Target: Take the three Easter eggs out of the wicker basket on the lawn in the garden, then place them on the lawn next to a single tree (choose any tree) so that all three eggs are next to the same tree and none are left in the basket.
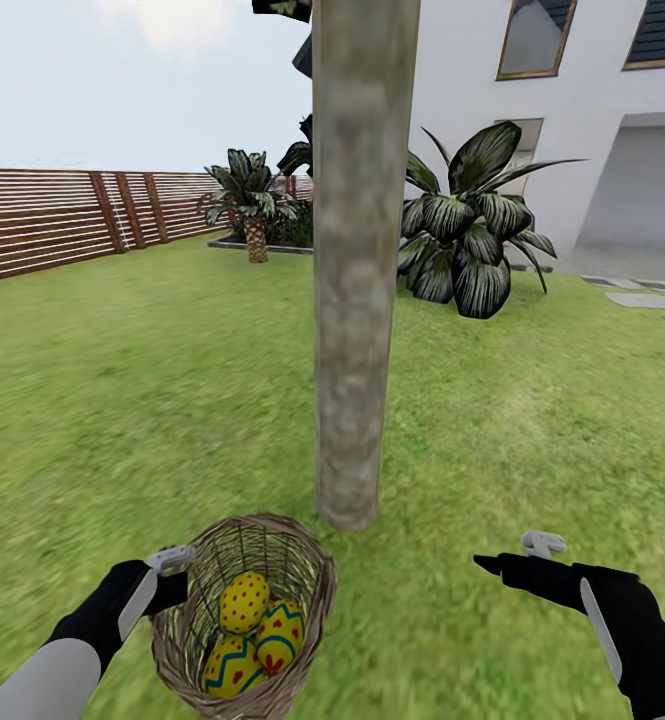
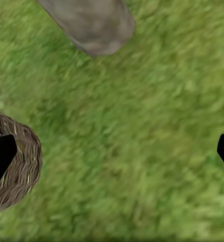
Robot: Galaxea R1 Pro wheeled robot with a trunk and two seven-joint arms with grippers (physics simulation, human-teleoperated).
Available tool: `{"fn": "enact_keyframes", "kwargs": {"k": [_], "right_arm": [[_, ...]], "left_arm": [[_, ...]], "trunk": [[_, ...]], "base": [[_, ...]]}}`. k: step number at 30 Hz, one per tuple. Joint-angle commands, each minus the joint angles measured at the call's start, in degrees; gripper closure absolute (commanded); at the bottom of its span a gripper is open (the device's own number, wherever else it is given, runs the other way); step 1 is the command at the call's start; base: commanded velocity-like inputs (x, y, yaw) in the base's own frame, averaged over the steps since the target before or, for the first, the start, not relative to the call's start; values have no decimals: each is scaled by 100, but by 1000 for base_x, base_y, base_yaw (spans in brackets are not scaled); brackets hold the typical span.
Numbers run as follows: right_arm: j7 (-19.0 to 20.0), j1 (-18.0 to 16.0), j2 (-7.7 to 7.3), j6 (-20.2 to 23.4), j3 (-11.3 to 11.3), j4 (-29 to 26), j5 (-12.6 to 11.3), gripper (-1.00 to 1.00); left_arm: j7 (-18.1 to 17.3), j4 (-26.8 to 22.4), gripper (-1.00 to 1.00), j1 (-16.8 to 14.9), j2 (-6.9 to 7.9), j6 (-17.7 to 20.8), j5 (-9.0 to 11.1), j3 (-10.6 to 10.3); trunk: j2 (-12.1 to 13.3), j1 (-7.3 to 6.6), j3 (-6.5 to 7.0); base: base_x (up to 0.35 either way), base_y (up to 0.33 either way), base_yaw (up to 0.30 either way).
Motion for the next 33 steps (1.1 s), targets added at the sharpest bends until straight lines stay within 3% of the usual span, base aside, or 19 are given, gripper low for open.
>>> {"fn": "enact_keyframes", "kwargs": {"k": [1,13,20,27,33], "right_arm": [[36,-6,1,29,-11,-4,18,-100],[36,-7,1,29,-11,-5,18,-100],[36,-5,1,29,-11,-4,18,-100],[36,-3,0,29,-11,-4,18,-100],[36,-4,1,29,-11,-4,18,-100]], "left_arm": [[40,-12,100,-5,0,25,96,8],[36,-29,100,-6,2,25,96,8],[34,-21,100,-8,1,21,96,8],[33,-60,100,-6,-7,7,96,-7],[35,-50,100,-7,0,7,96,3]], "trunk": [[-5,0,-6],[-5,0,-6],[-5,0,-6],[-5,0,-6],[-245,132,-113]], "base": [[0,0,0],[2,2,0],[235,122,0],[16,7,0],[0,0,0]]}}
